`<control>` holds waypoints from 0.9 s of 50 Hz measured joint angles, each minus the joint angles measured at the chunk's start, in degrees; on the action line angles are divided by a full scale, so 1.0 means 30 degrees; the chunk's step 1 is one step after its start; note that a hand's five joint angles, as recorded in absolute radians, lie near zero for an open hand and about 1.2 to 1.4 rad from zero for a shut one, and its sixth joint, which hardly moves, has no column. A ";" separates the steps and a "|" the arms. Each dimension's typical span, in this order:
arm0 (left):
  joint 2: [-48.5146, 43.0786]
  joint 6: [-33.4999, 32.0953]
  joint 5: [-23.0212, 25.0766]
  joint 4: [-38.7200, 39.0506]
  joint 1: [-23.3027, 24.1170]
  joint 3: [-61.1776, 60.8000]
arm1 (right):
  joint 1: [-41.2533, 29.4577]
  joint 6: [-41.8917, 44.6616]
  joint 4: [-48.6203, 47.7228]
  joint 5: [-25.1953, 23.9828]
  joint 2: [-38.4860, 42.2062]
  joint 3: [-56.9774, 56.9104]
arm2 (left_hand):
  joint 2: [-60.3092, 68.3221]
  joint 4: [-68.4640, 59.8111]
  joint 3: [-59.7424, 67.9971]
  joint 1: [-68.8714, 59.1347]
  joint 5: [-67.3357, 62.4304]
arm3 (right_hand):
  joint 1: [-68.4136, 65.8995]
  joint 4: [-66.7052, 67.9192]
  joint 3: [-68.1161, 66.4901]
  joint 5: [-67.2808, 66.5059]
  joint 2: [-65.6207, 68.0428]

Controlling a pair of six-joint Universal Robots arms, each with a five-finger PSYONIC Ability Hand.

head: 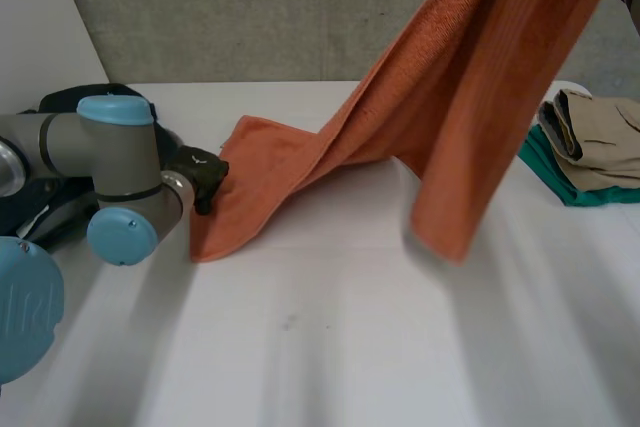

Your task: Fold the laundry.

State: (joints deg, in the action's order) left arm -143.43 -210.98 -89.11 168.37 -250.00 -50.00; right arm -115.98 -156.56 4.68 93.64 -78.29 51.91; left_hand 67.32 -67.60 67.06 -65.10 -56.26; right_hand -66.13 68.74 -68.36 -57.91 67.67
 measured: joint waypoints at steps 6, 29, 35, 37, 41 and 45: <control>0.1884 0.0369 0.1175 -0.0766 0.0127 -0.1294 | 0.0604 -0.0098 0.0215 -0.0316 -0.0040 0.1047 | -0.1593 0.1283 -0.1253 0.1588 0.1343 | 0.0000 0.0000 0.0000 0.0000 0.0000; 0.5830 0.6094 0.1320 0.1836 0.2318 -0.7283 | -0.1221 -0.0967 -0.0131 0.0141 -0.1454 0.1954 | -1.8514 1.8722 -1.8290 1.7760 1.7808 | 0.0000 0.0002 0.0000 0.0000 0.0000; 0.5454 0.8548 -0.0960 0.2128 0.4608 -0.6388 | -0.2278 -0.0914 -0.0128 0.1461 -0.1140 0.1278 | -1.8525 1.8722 -1.8290 1.7760 1.7808 | 0.0000 0.0002 0.0000 0.0002 0.0000; 0.5314 0.9389 -0.1841 0.2162 0.5214 -0.6083 | -0.2636 -0.0904 -0.0126 0.1929 -0.0955 0.1014 | -1.8525 1.8722 -1.8290 1.7760 1.7808 | 0.0000 0.0002 0.0000 0.0002 0.0000; 0.4748 1.1413 -0.4074 0.2116 0.6509 -0.5180 | -0.3448 -0.0868 -0.0124 0.2857 -0.0607 0.0442 | -1.8525 1.8723 -1.8290 1.7760 1.7808 | 0.0000 0.0003 0.0000 0.0002 0.0000; 0.4208 1.2624 -0.5429 0.1938 0.7214 -0.4408 | -0.3923 -0.0853 -0.0124 0.3306 -0.0509 0.0084 | -1.8525 1.8723 -1.8290 1.7760 1.7808 | 0.0000 0.0003 0.0000 0.0000 0.0000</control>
State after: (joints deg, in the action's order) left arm -130.80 -173.10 -105.40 174.18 -228.35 -63.22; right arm -127.75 -159.12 4.31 103.56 -79.81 52.17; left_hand 11.74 -11.43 12.20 -11.82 -2.83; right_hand -66.13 68.74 -68.36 -57.91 67.67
